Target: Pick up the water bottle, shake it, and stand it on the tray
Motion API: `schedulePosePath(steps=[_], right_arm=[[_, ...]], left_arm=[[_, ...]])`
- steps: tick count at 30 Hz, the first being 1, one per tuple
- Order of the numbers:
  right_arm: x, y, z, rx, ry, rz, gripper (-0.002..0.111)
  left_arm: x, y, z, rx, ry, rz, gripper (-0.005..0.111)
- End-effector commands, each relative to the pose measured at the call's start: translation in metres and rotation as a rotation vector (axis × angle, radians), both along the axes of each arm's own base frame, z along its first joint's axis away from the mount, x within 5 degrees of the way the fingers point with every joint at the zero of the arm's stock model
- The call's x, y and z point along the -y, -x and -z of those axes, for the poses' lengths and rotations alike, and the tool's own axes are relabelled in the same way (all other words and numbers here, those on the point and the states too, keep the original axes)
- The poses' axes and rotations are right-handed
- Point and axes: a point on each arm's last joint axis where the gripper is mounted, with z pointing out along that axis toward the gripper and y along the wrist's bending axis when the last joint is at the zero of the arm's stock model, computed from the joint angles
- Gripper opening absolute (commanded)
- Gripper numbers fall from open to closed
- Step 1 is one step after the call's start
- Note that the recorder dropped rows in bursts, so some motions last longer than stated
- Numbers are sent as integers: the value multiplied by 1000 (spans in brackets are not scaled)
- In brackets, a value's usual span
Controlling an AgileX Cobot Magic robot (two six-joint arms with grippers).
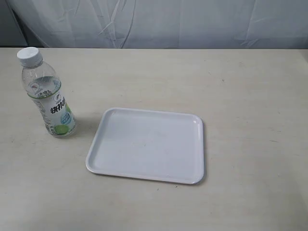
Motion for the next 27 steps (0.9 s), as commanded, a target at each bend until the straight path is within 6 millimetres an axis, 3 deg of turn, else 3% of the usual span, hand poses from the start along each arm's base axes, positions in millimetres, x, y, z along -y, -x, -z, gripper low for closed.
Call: schedulePosePath(steps=[1,5,7,14,19,21,24,27], right_arm=[[0,0,0,13,4,3,4],[2,-1,-2,42,52,6,4],[1,-2,-10,135,36,8,4],[14,4,-59,706,-387,141,4],[31,22,-79,1040,-555,250,4],[30,20,-78,1027,-790,191,4],[23,11,-68,861,-1102,114,4],[9,0,-50,569,-1121,103,4]], left_arm=[[0,0,1,3,2,-1,0],[0,0,1,3,2,-1,0],[0,0,1,3,2,-1,0],[0,0,1,3,2,-1,0],[0,0,1,3,2,-1,0],[0,0,1,3,2,-1,0],[0,0,1,3,2,-1,0],[0,0,1,3,2,-1,0]])
